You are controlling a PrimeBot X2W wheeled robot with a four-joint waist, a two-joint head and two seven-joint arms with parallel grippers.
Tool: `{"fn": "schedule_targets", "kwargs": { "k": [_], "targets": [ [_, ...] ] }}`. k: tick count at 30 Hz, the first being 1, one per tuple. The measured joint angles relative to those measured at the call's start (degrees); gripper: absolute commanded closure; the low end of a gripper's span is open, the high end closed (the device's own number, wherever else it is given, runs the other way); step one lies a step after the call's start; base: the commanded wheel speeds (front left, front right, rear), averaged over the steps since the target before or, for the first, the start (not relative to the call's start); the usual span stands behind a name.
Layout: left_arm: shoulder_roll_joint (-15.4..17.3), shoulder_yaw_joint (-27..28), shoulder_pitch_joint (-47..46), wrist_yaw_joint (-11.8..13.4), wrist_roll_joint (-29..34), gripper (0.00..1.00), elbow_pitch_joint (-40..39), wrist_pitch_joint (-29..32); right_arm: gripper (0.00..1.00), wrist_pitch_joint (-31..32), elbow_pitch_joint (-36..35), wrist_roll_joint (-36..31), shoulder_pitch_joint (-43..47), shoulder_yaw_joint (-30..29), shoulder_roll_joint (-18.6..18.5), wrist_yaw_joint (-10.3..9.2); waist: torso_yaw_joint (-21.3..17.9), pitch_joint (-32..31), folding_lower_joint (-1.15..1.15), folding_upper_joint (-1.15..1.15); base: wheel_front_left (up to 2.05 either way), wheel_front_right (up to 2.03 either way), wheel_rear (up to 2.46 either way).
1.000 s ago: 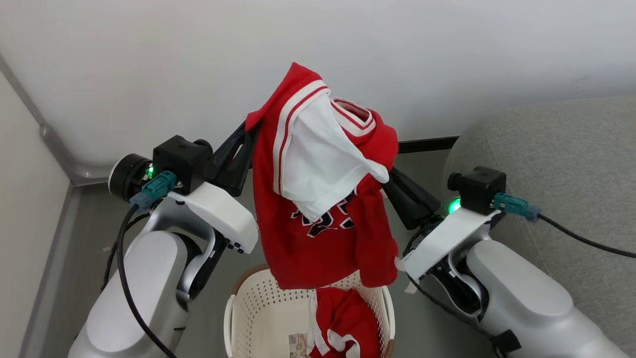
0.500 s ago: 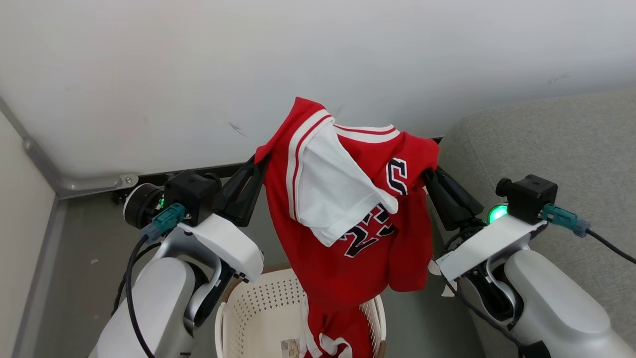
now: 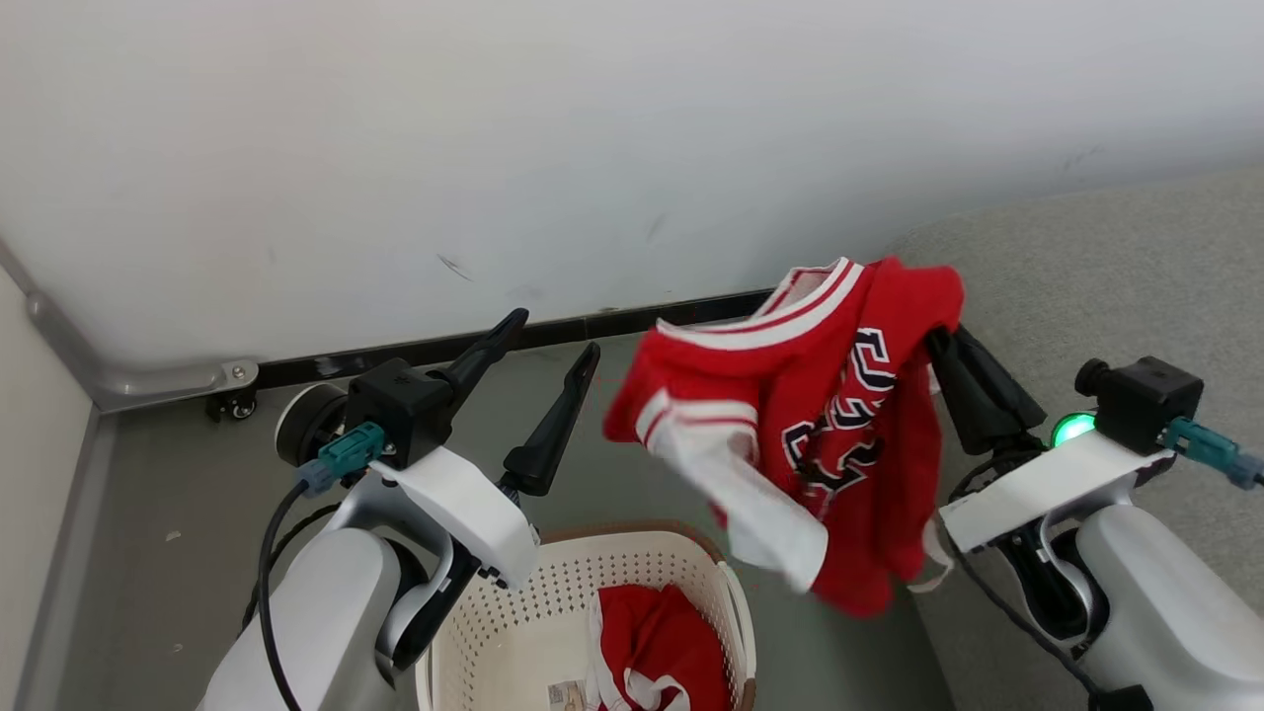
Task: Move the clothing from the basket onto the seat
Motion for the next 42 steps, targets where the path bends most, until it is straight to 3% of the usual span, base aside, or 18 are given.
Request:
{"fn": "schedule_targets", "kwargs": {
  "k": [13,37,40,42],
  "targets": [
    [0.3,-5.6,0.2,-1.8,-1.3,0.00,-2.7,-0.5,1.00,0.0,-1.8,-2.3,3.8,-5.7,-1.6,0.00,-1.8,0.1,0.00,0.00,0.00,0.00,0.00],
    [1.9,-16.2,1.2,-1.8,-5.6,0.00,-7.7,0.1,1.00,0.0,-4.5,-5.5,6.4,-9.4,-3.0,0.00,-5.0,0.7,0.00,0.00,0.00,0.00,0.00],
    [2.2,-16.9,1.2,-1.8,-6.6,0.00,-8.1,0.0,1.00,0.0,-5.2,-5.9,7.0,-10.7,-3.8,-0.01,-5.8,0.9,0.00,0.00,0.00,0.00,0.00],
    [3.2,-17.9,1.3,-1.8,-8.3,0.00,-8.4,-0.5,1.00,0.6,-6.8,-6.4,8.0,-13.5,-5.0,0.00,-8.5,1.8,0.00,0.00,0.00,0.00,0.00]
  ]
}}
